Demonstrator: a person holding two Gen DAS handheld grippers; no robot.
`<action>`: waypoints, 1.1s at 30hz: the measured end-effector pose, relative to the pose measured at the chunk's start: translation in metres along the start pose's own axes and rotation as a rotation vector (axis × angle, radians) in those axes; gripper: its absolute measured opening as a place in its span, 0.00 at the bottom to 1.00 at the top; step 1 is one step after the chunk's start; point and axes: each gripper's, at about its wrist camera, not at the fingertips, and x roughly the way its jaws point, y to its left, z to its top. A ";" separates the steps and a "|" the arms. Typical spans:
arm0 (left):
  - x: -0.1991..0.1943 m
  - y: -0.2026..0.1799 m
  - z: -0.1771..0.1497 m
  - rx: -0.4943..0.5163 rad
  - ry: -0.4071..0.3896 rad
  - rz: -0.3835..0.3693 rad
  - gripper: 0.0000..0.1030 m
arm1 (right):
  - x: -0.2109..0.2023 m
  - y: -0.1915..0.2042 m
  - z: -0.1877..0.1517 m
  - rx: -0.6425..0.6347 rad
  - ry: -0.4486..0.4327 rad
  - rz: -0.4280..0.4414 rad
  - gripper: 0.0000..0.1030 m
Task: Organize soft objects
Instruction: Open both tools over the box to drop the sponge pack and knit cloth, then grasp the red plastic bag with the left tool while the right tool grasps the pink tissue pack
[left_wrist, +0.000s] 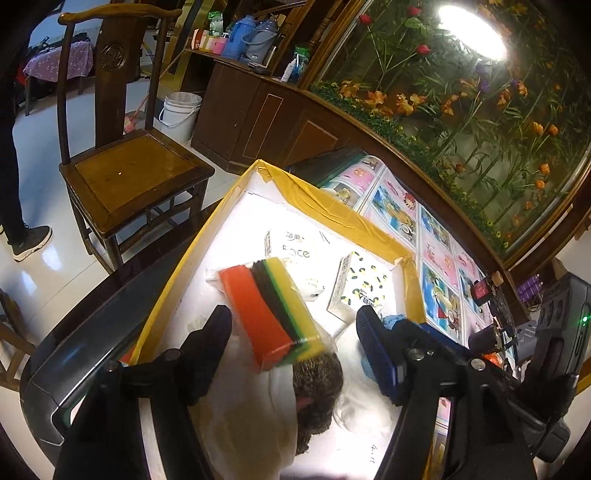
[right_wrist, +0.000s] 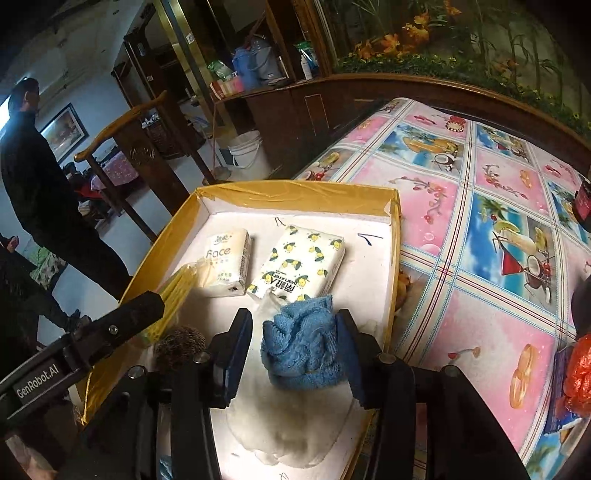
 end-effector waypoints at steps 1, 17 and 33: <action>-0.002 -0.002 -0.002 0.003 -0.001 -0.001 0.67 | -0.004 0.000 0.001 0.003 -0.009 0.008 0.52; -0.018 -0.087 -0.043 0.169 0.012 -0.083 0.67 | -0.073 -0.065 -0.027 0.099 -0.090 0.044 0.52; 0.001 -0.169 -0.105 0.361 0.128 -0.170 0.67 | -0.122 -0.214 -0.049 0.286 -0.118 -0.165 0.51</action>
